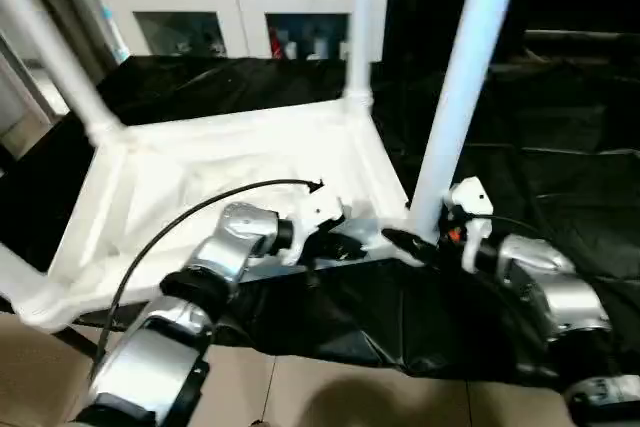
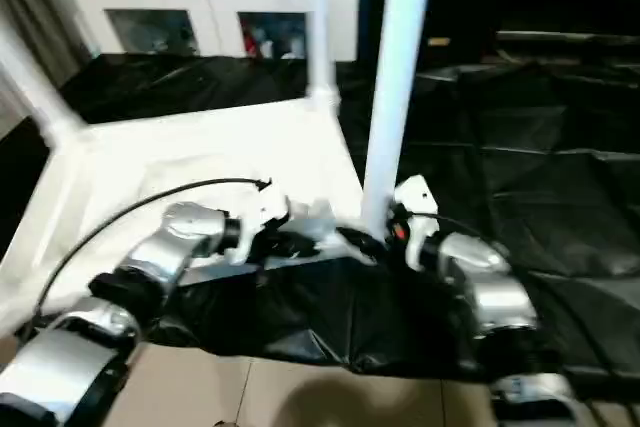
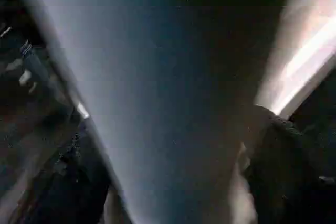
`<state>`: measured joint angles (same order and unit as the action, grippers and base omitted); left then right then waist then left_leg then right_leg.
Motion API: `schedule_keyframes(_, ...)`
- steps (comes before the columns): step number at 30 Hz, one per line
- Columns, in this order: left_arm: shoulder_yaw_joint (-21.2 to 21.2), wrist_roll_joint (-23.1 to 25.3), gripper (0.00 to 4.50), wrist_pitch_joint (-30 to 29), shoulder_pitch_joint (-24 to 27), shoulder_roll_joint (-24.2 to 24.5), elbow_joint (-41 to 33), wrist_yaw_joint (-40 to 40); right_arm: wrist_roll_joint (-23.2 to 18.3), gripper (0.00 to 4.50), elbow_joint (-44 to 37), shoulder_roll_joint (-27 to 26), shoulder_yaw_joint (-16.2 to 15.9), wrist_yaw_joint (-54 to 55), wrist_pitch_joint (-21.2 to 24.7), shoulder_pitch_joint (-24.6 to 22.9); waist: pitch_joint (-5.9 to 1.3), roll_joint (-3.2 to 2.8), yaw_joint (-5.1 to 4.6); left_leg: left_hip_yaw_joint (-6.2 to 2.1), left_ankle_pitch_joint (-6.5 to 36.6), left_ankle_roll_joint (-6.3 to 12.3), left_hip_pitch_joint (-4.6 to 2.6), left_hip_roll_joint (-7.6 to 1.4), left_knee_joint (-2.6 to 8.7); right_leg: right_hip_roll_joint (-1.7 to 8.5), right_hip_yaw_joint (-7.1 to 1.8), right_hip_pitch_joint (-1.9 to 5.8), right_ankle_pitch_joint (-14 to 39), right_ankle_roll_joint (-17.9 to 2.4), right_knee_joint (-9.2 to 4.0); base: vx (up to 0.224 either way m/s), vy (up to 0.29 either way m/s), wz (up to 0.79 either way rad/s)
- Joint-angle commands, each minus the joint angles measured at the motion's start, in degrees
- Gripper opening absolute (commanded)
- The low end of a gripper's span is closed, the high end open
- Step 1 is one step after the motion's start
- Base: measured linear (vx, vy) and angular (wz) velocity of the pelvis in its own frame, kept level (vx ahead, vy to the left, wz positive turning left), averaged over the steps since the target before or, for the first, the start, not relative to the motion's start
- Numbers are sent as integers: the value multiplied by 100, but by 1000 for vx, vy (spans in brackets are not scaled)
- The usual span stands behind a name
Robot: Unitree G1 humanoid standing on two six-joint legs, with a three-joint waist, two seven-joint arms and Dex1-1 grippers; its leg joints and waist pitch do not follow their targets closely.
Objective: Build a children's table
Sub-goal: Rotate leg to tighten
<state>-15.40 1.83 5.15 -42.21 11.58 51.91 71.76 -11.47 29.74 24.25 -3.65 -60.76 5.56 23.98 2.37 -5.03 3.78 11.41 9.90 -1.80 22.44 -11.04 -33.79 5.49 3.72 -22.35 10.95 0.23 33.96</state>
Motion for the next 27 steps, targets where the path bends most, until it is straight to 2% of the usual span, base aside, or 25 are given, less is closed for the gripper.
schedule_keyframes(1,-147,35,0,-95,93,210,-155,543,-25,373,-57,161,-63,-340,-29,-58,-388,86,24,-109,962,713,-94,-237,351,308,-166,255,120,-1713,-289,0,0,0)
schedule_keyframes(5,-148,5,0,-128,146,394,-252,770,-128,373,-67,226,-52,-573,-37,-22,-380,80,31,-104,1068,675,-102,-241,353,316,-168,249,263,-1741,-301,0,0,0)
schedule_keyframes(6,-144,0,0,-127,149,398,-256,771,-141,358,-70,222,-46,-584,-36,-21,-380,89,31,-104,1078,653,-102,-241,354,317,-170,252,292,-1732,-303,0,0,0)
schedule_keyframes(8,-117,-32,0,-120,139,411,-250,790,-171,347,-84,174,-33,-580,-24,-10,-379,55,31,-106,1148,573,-116,-238,360,313,-171,247,402,-1713,-312,0,0,0)
schedule_keyframes(11,-81,-89,0,-138,134,398,-255,810,-265,321,-161,85,-27,-608,59,-39,-391,74,21,-107,1049,575,-107,-234,352,304,-169,260,226,-1733,-290,0,0,0)
schedule_keyframes(12,-61,-107,0,-137,132,373,-251,759,-315,321,-213,52,-26,-628,98,-89,-392,95,24,-104,1028,591,-108,-234,349,306,-170,259,193,-1739,-290,0,0,0)
schedule_keyframes(16,52,-216,0,-244,139,251,-285,534,-366,280,-393,-65,-109,-603,174,-351,-393,80,51,-100,993,648,-113,-240,343,317,-173,248,196,-1741,-290,0,0,0)
schedule_keyframes(18,149,-178,0,-191,60,125,-135,68,-295,267,-456,-231,-144,-311,232,-513,-377,62,63,-102,1092,605,-116,-244,355,314,-174,237,363,-1702,-316,0,0,0)
schedule_keyframes(20,198,-60,0,-110,-64,15,89,-482,-191,263,-361,-409,-96,142,264,-529,-357,68,65,-102,1266,475,-122,-235,376,312,-177,219,706,-1614,-352,0,0,0)
schedule_keyframes(21,224,20,0,-79,-151,-52,232,-856,-70,263,-227,-535,-57,517,180,-493,-354,33,65,-108,1347,395,-144,-238,386,320,-180,207,859,-1573,-369,0,0,0)
schedule_keyframes(22,261,40,0,-71,-211,-109,322,-1089,8,262,-130,-623,-28,785,130,-464,-322,36,47,-116,1608,247,-166,-228,424,322,-173,210,1284,-1479,-418,0,0,0)
schedule_keyframes(23,312,56,0,-67,-290,-180,436,-1377,107,261,-6,-737,8,1128,67,-424,-285,40,16,-119,1914,77,-199,-211,445,329,-179,175,1812,-1348,-473,0,0,0)
schedule_keyframes(24,418,65,0,-85,-436,-368,585,-1969,343,261,237,-953,38,1889,57,-349,-276,38,3,-134,2032,-7,-216,-211,459,340,-182,176,2031,-1294,-495,0,0,0)
schedule_keyframes(25,454,68,0,-91,-501,-462,649,-2214,423,261,345,-1059,50,2196,56,-317,-259,37,-42,-151,2228,-121,-236,-187,467,344,-177,158,2399,-1177,-535,0,0,0)
schedule_keyframes(27,492,57,0,-116,-579,-592,724,-2485,476,260,466,-1233,96,2597,55,-273,-258,35,-92,-176,2348,-117,-235,-188,487,332,-180,162,2552,-1035,-576,0,0,0)
